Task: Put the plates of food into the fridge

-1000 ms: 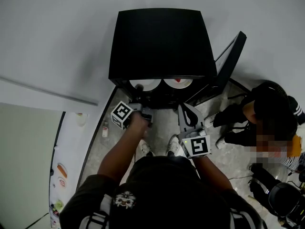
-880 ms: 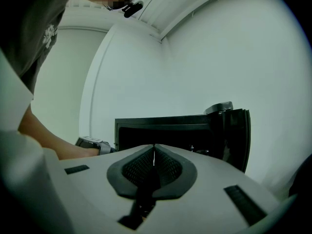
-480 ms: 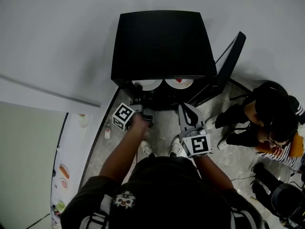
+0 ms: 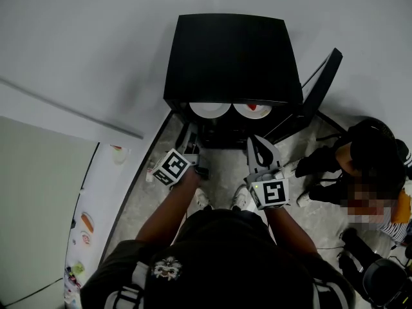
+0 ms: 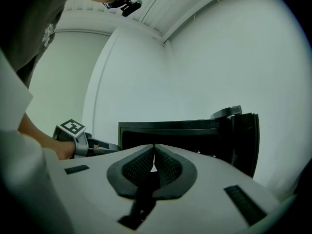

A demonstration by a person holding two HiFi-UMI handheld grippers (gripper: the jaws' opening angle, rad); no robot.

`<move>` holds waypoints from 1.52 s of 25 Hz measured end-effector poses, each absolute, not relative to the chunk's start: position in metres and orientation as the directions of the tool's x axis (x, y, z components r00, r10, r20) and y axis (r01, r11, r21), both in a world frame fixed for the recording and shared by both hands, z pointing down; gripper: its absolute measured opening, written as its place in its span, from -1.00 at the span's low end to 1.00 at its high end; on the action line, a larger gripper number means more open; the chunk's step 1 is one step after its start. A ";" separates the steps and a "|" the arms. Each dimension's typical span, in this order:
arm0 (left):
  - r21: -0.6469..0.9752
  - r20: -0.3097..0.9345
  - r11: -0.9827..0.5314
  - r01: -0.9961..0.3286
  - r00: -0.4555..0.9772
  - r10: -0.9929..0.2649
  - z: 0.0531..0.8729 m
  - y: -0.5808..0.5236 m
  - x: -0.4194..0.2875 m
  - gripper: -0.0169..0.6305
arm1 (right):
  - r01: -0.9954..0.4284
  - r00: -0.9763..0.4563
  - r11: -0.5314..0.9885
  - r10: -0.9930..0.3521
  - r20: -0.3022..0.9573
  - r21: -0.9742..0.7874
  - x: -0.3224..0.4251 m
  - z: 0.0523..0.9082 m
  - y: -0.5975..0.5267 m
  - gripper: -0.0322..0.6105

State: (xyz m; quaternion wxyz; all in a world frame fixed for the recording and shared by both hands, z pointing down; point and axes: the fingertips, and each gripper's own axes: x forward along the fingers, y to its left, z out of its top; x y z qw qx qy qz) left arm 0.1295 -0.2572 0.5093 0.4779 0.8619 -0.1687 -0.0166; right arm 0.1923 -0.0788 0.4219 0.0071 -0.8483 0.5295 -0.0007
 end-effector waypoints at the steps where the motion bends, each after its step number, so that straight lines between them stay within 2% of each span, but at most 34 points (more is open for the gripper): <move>1: 0.798 0.123 -0.535 -0.278 0.944 -0.307 0.502 -0.256 0.126 -0.41 | -0.899 0.438 -0.437 -0.899 -0.011 -0.011 0.191 0.420 -0.079 -0.82; 10: 0.429 0.019 -0.863 -0.266 0.958 -0.286 0.436 -0.238 0.108 -0.85 | -0.904 0.427 -0.427 -0.903 -0.040 -0.006 0.179 0.409 -0.079 -0.82; 17: 0.165 -0.001 -0.961 -0.223 0.974 -0.226 0.395 -0.208 0.099 -0.88 | -0.886 0.464 -0.464 -0.884 -0.066 -0.006 0.182 0.394 -0.069 -0.82; 26: 0.125 -0.007 -0.963 -0.238 0.971 -0.241 0.360 -0.192 0.078 -0.88 | -0.859 0.503 -0.508 -0.861 -0.075 0.063 0.191 0.364 -0.049 -0.82; 34: 0.095 -0.026 -0.971 -0.218 0.975 -0.221 0.350 -0.176 0.075 -0.88 | -0.867 0.479 -0.492 -0.867 -0.138 0.082 0.180 0.334 -0.046 -0.82; 38: 0.107 -0.022 -0.971 -0.215 0.976 -0.219 0.353 -0.174 0.077 -0.88 | -0.872 0.469 -0.480 -0.876 -0.115 0.101 0.176 0.343 -0.045 -0.82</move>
